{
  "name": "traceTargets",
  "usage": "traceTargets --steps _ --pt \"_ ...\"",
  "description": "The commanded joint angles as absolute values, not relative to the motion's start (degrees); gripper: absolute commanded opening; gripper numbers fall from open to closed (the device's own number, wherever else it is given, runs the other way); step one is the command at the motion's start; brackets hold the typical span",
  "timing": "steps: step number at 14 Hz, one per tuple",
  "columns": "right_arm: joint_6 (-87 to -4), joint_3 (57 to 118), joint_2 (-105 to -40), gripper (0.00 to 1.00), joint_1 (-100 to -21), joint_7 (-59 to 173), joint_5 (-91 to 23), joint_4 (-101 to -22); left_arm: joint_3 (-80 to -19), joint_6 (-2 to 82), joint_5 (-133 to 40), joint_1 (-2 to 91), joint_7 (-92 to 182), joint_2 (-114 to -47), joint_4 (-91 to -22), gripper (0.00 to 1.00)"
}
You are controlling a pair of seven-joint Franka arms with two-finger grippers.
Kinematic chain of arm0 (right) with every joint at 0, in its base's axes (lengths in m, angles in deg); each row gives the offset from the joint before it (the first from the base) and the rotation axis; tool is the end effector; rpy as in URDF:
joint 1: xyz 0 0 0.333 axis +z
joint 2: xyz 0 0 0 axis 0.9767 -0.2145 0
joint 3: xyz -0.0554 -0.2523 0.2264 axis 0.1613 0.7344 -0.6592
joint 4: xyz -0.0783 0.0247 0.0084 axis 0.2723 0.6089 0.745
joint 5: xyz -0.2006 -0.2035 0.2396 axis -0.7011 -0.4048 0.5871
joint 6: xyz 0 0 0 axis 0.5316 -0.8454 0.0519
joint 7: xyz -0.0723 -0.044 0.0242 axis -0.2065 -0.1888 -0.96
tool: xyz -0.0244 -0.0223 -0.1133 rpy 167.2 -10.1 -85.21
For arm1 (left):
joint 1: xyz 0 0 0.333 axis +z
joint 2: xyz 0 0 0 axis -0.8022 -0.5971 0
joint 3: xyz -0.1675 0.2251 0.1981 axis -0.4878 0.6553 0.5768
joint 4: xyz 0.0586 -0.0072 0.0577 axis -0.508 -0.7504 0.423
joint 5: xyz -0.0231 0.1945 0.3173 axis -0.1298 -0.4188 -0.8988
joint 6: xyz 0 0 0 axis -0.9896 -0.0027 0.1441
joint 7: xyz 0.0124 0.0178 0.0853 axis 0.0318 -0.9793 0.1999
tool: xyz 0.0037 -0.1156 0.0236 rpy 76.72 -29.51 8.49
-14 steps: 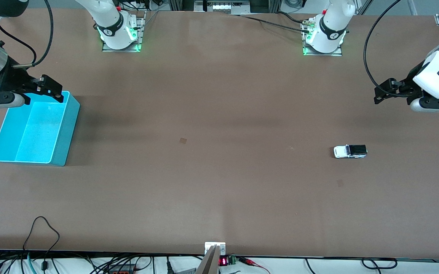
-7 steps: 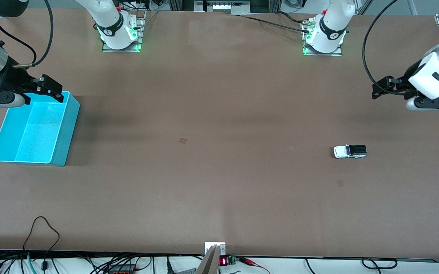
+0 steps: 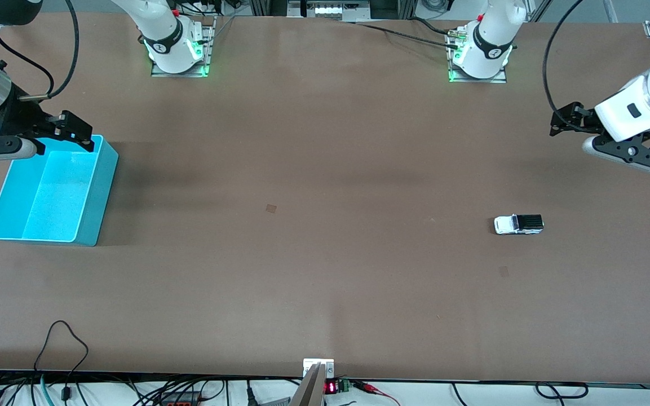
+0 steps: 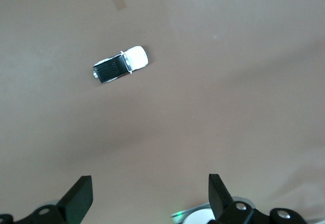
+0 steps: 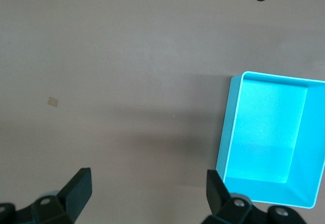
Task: Wind and store white jeep toy
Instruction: 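Move the left gripper over the white toy jeep, then lower the left gripper and grip the white jeep's black bed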
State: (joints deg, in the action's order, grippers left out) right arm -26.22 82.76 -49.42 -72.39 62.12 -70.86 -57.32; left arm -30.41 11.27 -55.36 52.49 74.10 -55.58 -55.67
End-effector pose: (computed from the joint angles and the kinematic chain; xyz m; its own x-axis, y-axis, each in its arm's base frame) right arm 0.5445 0.0443 0.6091 0.9967 0.0784 0.0192 0.0783 -0.9969 0.0037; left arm 0.5225 -0.0011 0.5627 0.9036 -0.3878 -0.1817 -0.3796 -0.9217 0.0796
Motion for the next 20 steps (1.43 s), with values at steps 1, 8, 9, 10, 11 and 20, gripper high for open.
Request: traceTargets --steps 1,8,9,10,11,20 --pt "-25.2 82.6 -49.2 1.00 -72.6 62.6 -71.4 -56.7 -28.0 12.9 -56.3 51.2 87.5 -58.5 -55.7 1.00" --pt "-25.2 82.6 -49.2 1.00 -72.6 62.6 -71.4 -56.7 -27.1 27.9 -60.8 50.4 115.8 -61.5 -65.7 1.00" --pt "-25.2 82.6 -49.2 1.00 -72.6 62.7 -71.4 -56.7 -26.2 31.8 -60.8 50.5 119.4 -62.3 -67.5 1.00" --pt "-25.2 82.6 -49.2 1.00 -72.6 62.6 -71.4 -56.7 -25.5 35.5 -60.8 51.0 123.7 -64.1 -68.1 1.00" --pt "-25.2 82.6 -49.2 1.00 -72.6 62.6 -71.4 -56.7 -25.3 38.6 -60.6 51.4 128.0 -66.8 -67.9 1.00" --pt "-25.2 82.6 -49.2 1.00 -72.5 62.6 -71.4 -56.7 -25.1 54.9 -60.6 51.7 135.6 -78.5 -69.1 1.00"
